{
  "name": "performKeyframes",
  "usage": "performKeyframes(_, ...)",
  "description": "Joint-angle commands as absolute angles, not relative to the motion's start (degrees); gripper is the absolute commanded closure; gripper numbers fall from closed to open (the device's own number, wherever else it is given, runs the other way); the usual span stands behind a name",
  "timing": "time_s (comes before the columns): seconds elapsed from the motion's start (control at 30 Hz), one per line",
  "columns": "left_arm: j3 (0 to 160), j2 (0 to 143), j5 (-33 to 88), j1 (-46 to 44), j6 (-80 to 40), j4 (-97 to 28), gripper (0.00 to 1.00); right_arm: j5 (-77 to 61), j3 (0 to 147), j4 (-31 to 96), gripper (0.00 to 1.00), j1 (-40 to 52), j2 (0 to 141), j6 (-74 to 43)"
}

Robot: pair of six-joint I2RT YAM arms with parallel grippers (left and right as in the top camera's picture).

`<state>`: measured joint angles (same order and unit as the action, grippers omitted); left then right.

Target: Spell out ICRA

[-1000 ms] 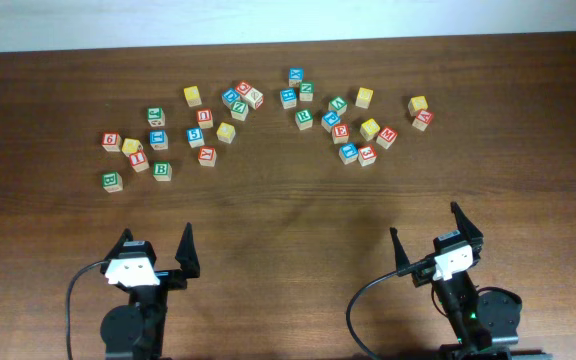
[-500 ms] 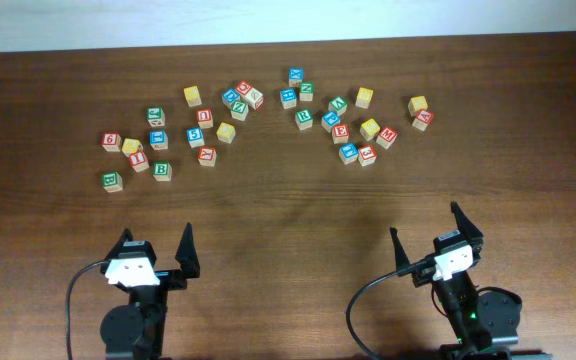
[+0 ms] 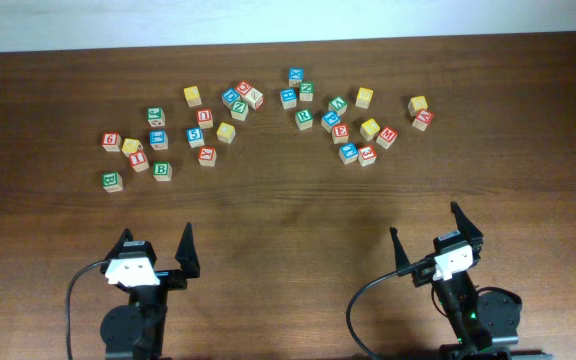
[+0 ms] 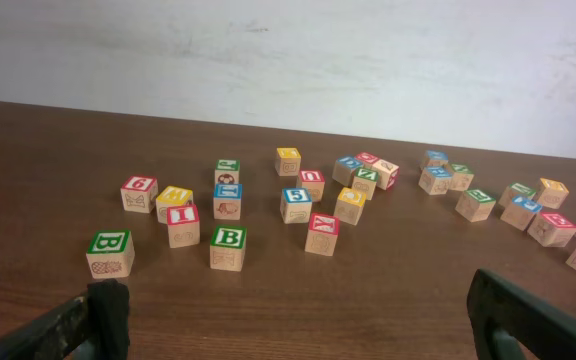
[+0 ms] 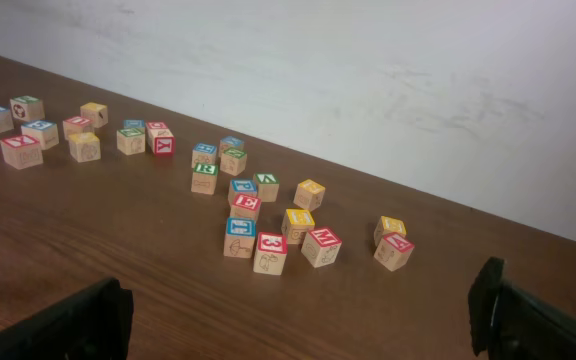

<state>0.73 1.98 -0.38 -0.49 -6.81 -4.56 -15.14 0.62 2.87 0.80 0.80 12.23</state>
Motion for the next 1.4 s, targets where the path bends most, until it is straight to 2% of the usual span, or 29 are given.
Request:
performKeyframes(0.0,0.5,2.1,0.3,-0.8,-5.9,-4.8,0.01,-15.9,0.3,3.2,0.02,1.1,0.3,12.0)
performKeyframes(1.37,0.6,2.1,1.0,-0.8,-5.9,-3.5,0.01,-15.9,0.3,3.2,0.02,1.1,0.3,12.0)
